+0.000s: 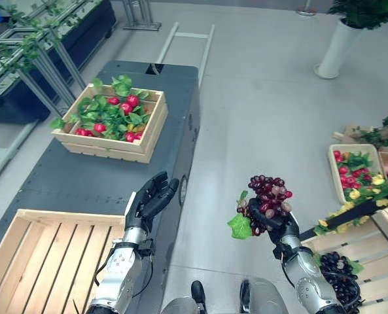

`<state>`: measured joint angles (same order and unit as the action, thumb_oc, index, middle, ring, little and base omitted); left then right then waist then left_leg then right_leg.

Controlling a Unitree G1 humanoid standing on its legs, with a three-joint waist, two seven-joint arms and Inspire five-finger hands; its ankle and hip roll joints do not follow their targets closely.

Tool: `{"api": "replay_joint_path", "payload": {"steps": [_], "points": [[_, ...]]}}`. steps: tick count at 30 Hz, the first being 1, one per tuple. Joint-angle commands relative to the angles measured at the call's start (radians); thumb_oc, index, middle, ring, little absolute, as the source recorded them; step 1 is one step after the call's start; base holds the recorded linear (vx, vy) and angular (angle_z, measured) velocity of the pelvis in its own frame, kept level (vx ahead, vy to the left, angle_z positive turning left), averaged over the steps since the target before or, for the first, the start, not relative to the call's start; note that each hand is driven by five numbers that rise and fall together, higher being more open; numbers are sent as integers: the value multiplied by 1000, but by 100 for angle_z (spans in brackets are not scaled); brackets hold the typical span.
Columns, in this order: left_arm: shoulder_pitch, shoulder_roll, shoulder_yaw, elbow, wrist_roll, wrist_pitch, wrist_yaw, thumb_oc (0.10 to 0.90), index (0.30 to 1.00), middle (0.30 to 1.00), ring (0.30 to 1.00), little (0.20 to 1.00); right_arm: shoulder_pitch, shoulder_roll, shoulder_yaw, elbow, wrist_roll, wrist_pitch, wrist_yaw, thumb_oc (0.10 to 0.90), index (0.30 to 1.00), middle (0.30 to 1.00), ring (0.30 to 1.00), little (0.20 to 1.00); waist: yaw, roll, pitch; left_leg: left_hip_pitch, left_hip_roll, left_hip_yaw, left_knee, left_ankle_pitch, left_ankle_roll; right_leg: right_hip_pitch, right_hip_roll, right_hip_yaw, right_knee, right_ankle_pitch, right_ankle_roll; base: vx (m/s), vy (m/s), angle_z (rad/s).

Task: Pick up the fruits from the basket on one side to the basket on the other side

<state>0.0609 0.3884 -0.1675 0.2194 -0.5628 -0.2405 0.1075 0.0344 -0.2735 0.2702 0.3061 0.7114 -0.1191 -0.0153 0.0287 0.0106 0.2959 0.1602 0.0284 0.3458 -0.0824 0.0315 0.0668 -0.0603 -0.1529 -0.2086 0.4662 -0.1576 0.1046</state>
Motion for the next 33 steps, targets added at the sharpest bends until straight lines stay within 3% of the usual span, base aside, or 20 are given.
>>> {"api": "replay_joint_path", "payload": {"steps": [1, 4, 9, 11, 13, 14, 17, 19, 20, 24, 27, 31, 32, 33], "points": [[-56, -13, 25, -5, -145, -29, -29, 800, 900, 900, 900, 900, -64, 48, 42, -47, -39, -79, 74, 400, 300, 300, 300, 300, 27, -24, -110, -106, -78, -133, 105, -115, -9, 223, 53, -61, -332, 41, -42, -145, -279, -66], [-81, -65, -7, 5, -241, 2, 8, 800, 900, 900, 900, 900, -118, 47, 56, -7, -41, -60, 23, 400, 300, 300, 300, 300, 25, -23, -110, -148, -60, -125, 51, -42, -44, 234, 100, -5, -490, 92, -55, -198, -201, -97], [-68, -98, -39, -13, -176, -4, 6, 800, 900, 900, 900, 900, -63, 24, 38, -31, -78, 11, 39, 400, 300, 300, 300, 300, -8, -28, -116, -165, -59, -126, 76, -44, -52, 223, 122, -6, -523, 112, -86, -95, -122, -41], [-52, -95, -44, -25, -161, -3, -11, 800, 900, 900, 900, 900, -34, 14, 33, -23, -97, 6, 54, 400, 300, 300, 300, 300, -17, -32, -116, -168, -65, -136, 102, -55, -56, 218, 124, 2, -539, 125, -89, -80, -60, -13], [-44, -96, -55, -33, -147, -6, -7, 800, 900, 900, 900, 900, -27, 9, 29, -16, -109, 6, 59, 400, 300, 300, 300, 300, -17, -34, -117, -175, -74, -174, 134, -71, -56, 210, 124, 26, -543, 134, -92, -63, -3, -17], [-30, -102, -63, -41, -145, 0, -2, 800, 900, 900, 900, 900, -30, 3, 28, -5, -115, 21, 68, 400, 300, 300, 300, 300, -10, -42, -118, -185, -91, -245, 195, -103, -51, 198, 122, 67, -548, 145, -98, -55, 48, -34], [9, -112, -58, -52, -117, -1, 17, 800, 900, 900, 900, 900, -32, -2, 22, 7, -109, 65, 68, 400, 300, 300, 300, 300, 2, -47, -116, -217, -120, -343, 295, -139, -44, 175, 121, 135, -526, 155, -98, -43, 105, -70], [24, -95, -54, -51, -112, -23, 20, 800, 900, 900, 900, 900, -20, -3, 22, 14, -114, 62, 72, 400, 300, 300, 300, 300, -4, -35, -114, -178, -111, -374, 199, -113, -38, 157, 136, 160, -502, 141, -96, -24, 198, -84], [8, -90, -52, -25, -98, -14, 32, 800, 900, 900, 900, 900, -7, 0, 17, 23, -112, 67, 43, 400, 300, 300, 300, 300, -20, -26, -115, -153, -103, -341, 168, -108, -31, 146, 135, 158, -492, 144, -88, -15, 206, -83], [-20, -69, -45, 5, -76, -61, 64, 800, 900, 900, 900, 900, 12, 9, 14, 49, -86, 43, 36, 400, 300, 300, 300, 300, -41, -18, -110, -124, -102, -334, 121, -104, -17, 124, 130, 172, -494, 160, -71, 15, 163, -52], [-6, -55, -34, 17, -66, -51, 69, 800, 900, 900, 900, 900, 24, 20, -6, 68, -67, 30, 16, 400, 300, 300, 300, 300, -54, -15, -92, -115, -104, -304, 93, -107, -8, 89, 129, 183, -500, 189, -51, -3, 157, -15], [23, -49, -34, 13, -61, -52, 62, 800, 900, 900, 900, 900, 28, 37, -22, 66, -46, 26, 7, 400, 300, 300, 300, 300, -51, -7, -77, -115, -91, -245, 85, -108, 1, 48, 114, 104, -404, 154, -40, -30, 87, -39], [28, -42, -22, -2, -66, -52, 95, 800, 900, 900, 900, 900, 24, 48, -23, 59, -48, 35, 12, 400, 300, 300, 300, 300, -42, 2, -61, -122, -74, -202, 93, -106, 9, 9, 78, 40, -296, 137, -29, -121, 81, -85], [12, -37, -11, -2, -78, -59, 114, 800, 900, 900, 900, 900, 15, 56, -20, 67, -47, 24, 7, 400, 300, 300, 300, 300, -41, 7, -43, -128, -67, -183, 103, -109, 15, -18, 48, 32, -243, 144, -26, -118, 71, -98]]}}
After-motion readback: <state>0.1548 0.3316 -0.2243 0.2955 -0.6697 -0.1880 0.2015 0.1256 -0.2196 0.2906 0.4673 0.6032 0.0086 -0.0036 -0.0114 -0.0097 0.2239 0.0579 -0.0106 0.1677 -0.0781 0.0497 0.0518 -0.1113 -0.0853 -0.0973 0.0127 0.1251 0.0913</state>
